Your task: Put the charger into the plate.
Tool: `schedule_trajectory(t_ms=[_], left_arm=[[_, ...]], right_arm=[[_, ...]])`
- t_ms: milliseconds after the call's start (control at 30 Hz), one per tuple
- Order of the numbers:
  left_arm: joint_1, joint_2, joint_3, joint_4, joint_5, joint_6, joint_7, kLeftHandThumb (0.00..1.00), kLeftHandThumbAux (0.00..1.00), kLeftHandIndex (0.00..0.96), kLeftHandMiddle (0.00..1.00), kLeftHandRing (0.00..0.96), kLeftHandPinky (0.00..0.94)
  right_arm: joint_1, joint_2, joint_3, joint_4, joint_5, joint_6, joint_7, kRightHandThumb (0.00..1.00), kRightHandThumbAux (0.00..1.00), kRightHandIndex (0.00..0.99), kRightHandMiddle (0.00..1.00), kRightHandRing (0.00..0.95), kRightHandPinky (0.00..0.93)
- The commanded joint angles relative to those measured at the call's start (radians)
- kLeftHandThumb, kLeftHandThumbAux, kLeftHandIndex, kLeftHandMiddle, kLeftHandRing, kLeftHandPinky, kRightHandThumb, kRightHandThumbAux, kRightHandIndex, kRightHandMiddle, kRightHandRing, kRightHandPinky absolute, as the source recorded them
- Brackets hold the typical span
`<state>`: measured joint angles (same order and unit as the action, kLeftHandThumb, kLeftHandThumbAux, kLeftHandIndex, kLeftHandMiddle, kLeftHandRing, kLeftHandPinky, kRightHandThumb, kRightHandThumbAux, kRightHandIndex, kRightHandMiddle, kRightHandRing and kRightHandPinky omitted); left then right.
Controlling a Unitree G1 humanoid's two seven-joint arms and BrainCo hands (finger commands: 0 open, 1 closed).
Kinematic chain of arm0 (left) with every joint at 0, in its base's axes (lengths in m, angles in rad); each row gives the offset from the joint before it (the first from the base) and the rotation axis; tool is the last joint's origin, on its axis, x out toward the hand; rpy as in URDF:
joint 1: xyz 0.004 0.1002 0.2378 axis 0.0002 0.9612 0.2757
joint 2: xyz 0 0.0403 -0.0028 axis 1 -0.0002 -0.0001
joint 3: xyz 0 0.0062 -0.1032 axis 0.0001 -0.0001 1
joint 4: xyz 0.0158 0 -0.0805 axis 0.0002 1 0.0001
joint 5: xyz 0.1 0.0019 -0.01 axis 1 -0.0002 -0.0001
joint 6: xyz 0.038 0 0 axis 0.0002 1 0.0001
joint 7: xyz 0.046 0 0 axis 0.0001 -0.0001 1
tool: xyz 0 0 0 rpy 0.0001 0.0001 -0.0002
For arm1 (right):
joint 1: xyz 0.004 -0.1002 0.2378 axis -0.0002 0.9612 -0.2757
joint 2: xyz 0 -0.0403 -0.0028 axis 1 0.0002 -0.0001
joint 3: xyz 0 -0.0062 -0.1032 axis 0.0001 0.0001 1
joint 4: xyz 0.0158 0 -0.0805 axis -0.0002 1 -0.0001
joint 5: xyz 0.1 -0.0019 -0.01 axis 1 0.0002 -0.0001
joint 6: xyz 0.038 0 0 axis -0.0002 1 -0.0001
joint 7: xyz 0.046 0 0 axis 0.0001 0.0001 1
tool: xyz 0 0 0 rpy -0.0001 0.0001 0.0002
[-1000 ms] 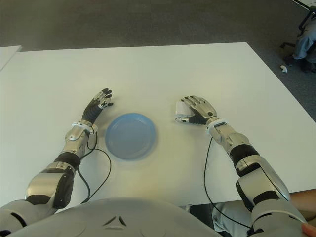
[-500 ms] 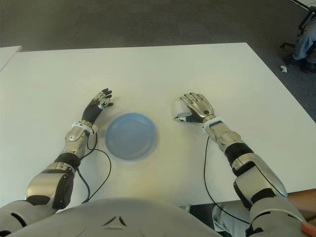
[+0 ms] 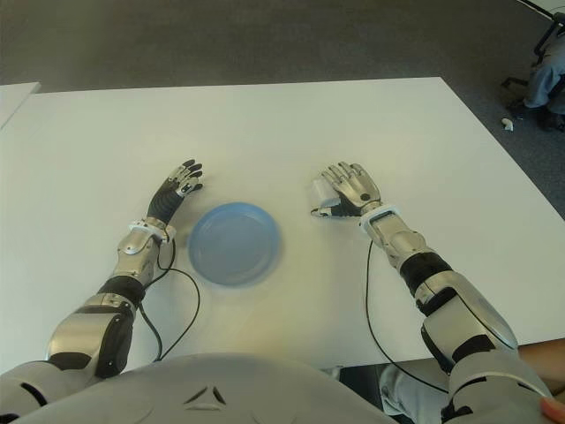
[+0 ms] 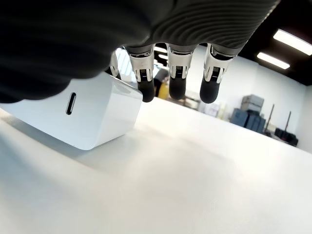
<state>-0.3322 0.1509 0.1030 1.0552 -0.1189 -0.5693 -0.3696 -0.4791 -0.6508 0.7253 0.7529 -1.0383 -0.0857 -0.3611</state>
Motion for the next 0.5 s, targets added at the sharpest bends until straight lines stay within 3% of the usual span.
schedule_trajectory(t_ms=[33, 500], left_arm=[[0.106, -0.025, -0.017, 0.068, 0.02, 0.096, -0.021, 0.0, 0.461, 0.102, 0.121, 0.103, 0.117], [0.109, -0.025, -0.015, 0.066, 0.01, 0.095, -0.038, 0.0, 0.46, 0.097, 0.114, 0.096, 0.101]], right_arm=[[0.085, 0.007, 0.073, 0.028, -0.047, -0.025, 0.099, 0.332, 0.107, 0.0, 0.0, 0.0, 0.0], [0.091, -0.013, 0.075, 0.013, -0.044, -0.043, 0.095, 0.335, 0.104, 0.0, 0.0, 0.0, 0.0]])
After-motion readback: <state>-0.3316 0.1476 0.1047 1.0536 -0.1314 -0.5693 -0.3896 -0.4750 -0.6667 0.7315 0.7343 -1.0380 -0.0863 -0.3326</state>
